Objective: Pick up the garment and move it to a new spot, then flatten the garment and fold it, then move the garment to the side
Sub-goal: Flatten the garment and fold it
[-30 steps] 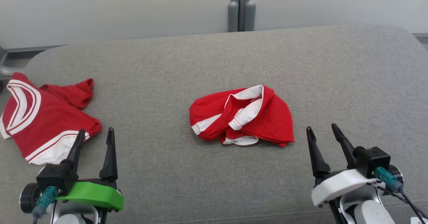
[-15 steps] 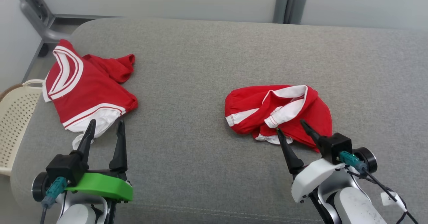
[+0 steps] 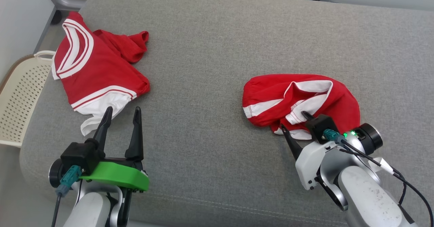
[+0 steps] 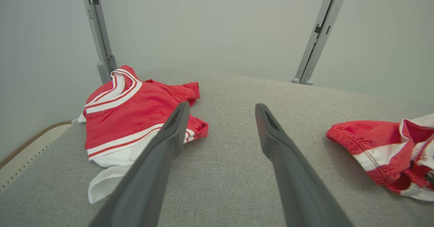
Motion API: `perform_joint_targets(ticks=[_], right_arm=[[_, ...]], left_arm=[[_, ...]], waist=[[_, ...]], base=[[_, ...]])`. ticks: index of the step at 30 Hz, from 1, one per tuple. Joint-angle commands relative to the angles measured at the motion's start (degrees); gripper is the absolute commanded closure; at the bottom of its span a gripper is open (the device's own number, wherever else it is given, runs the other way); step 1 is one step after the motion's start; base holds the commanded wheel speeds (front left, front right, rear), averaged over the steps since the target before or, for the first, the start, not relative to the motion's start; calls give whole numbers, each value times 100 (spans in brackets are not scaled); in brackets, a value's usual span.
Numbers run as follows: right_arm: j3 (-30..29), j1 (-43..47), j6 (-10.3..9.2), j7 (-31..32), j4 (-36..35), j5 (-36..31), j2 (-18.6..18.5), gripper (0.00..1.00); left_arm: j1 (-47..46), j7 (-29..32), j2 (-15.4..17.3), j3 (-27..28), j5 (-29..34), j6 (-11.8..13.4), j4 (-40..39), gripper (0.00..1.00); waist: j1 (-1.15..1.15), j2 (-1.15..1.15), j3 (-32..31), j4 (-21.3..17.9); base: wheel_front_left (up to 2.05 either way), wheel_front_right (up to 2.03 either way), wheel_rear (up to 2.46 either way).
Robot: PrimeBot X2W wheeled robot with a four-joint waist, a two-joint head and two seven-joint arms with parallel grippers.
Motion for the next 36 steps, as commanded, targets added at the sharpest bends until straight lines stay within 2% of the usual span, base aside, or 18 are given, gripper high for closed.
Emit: perform_joint_targets(ticks=[1, 2, 3, 4, 5, 6, 7, 15, 20, 26, 31, 36], right_arm=[[53, -129, -2, 117, 58, -63, -90, 0], [94, -174, -2, 172, 81, -70, -116, 0], [129, -213, -2, 234, 101, -53, -133, 4], [144, -246, -2, 268, 96, -32, -144, 50], [141, -269, -2, 301, 82, -36, -167, 61], [147, -270, -2, 341, 75, -11, -178, 88], [154, -276, -2, 339, 31, 19, -181, 100], [-110, 66, -2, 250, -584, 227, -116, 100], [-610, 536, -3, 65, -1384, 317, -44, 100], [-1050, 814, -3, -22, -1833, 310, -121, 100], [-1427, 734, -3, -250, -1722, 257, -269, 100], [-1638, 446, -5, -624, -1148, 267, -373, 100]], left_arm=[[-109, -37, -32, 13, 58, -42, 42, 0], [-127, -39, -62, 19, 60, -53, 64, 0], [-153, -40, -91, 33, 85, -67, 68, 0], [-174, -41, -119, 50, 113, -89, 74, 0], [-182, -42, -144, 69, 129, -103, 81, 0], [-183, -42, -162, 91, 155, -113, 86, 0], [-180, -43, -176, 123, 179, -134, 84, 0], [-67, -42, -300, 346, 362, -204, 64, 0], [-48, -31, -327, 449, 468, -241, 22, 0], [-116, -32, -302, 469, 538, -270, 33, 0], [-223, -31, -306, 451, 565, -296, 70, 0], [-286, -31, -320, 443, 584, -297, 107, 0]], waist=[[0, 0, 86, 31], [0, 0, 99, 35], [0, 0, 115, 38], [0, 0, 130, 38], [0, 0, 140, 37], [0, 0, 146, 33], [0, 0, 153, 21], [0, 0, 136, -245], [0, 0, 145, -612], [0, 0, 199, -884], [0, 0, 239, -1047], [0, 0, 249, -1137]], base=[[0, 0, 0], [0, 0, 0], [0, 0, 0], [0, 0, 0], [0, 0, 0], [0, 0, 0], [0, 0, 0], [0, 0, 0], [0, 0, 0], [0, 0, 0], [0, 0, 0], [0, 0, 0]])
